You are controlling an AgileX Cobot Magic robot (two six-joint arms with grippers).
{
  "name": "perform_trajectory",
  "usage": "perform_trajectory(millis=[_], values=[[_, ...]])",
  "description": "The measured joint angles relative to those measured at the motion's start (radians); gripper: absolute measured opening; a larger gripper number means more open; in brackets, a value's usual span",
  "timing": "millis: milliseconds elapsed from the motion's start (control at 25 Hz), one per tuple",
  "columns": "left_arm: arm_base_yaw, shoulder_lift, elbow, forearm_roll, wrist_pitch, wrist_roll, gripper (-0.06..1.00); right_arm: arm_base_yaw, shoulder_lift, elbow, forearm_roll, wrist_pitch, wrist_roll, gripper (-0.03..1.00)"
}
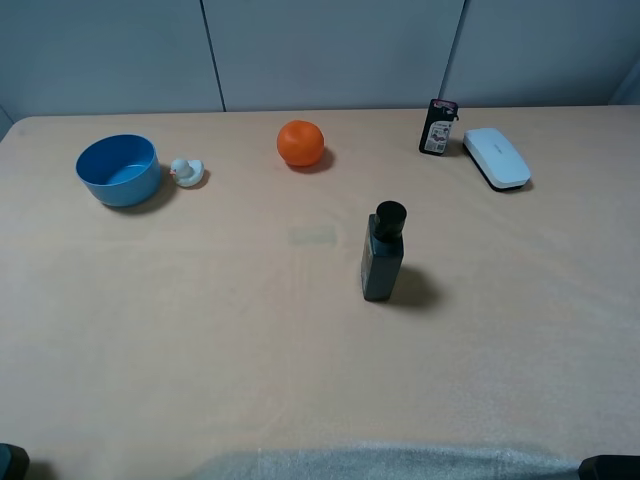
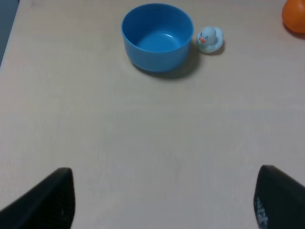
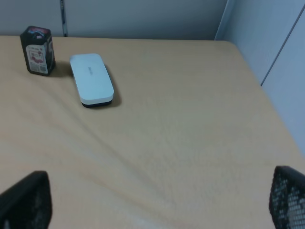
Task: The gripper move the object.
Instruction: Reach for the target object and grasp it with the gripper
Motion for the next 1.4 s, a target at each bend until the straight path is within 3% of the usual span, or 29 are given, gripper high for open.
perform_trajectory(millis=[1400], values=[[0.000, 0.000, 0.000, 0.000, 0.000, 0.000, 0.82, 0.000, 0.000, 0.000, -0.008, 0.000, 0.019, 0.69]])
